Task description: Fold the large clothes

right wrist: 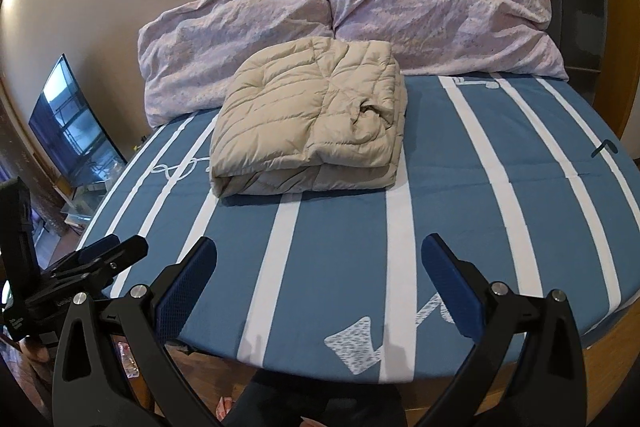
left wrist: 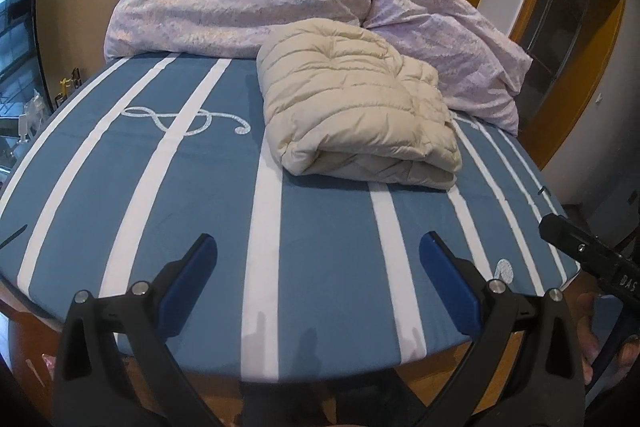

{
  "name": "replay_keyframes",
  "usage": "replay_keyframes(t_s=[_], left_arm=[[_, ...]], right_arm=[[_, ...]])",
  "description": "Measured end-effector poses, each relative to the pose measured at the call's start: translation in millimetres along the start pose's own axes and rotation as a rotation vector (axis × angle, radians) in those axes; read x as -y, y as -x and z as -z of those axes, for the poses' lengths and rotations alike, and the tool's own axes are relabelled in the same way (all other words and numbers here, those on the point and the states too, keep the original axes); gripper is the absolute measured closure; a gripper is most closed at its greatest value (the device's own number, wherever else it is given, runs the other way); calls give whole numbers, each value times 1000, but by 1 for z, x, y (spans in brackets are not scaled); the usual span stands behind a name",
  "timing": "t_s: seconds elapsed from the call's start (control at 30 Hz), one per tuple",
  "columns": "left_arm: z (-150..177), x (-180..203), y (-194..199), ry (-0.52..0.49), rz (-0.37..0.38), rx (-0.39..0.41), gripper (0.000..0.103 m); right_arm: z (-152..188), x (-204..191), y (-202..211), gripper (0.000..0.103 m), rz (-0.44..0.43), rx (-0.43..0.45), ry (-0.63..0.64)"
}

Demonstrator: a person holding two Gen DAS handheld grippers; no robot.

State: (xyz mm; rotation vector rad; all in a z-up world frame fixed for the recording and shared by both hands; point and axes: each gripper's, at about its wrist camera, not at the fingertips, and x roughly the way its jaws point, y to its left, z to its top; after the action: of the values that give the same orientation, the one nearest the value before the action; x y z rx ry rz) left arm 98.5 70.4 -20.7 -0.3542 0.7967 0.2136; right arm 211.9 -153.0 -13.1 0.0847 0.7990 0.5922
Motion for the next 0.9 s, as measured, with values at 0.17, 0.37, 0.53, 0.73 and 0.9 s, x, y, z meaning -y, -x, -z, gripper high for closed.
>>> replay_keyframes(t_s=[0.17,0.37,0.53,0.73,0.9], left_arm=[[0,-1,-3,-1,20,-20,2],[1,2,-4,-9,37,-33,2],[-1,5,-3,-11,54,-34,2],[-3,8,-2,-9,69,-33,2],[-3,9,-3,-3,76,-40,2]], right_arm=[[2,2,-3,1,-23,-13,-21],[3,5,-3,1,-49,-24,-43],[3,3,-3,1,-63,-25,-44],[2,3,-3,1,-90,-28,-50],[2,3,-3,1,-94,-28,-52]])
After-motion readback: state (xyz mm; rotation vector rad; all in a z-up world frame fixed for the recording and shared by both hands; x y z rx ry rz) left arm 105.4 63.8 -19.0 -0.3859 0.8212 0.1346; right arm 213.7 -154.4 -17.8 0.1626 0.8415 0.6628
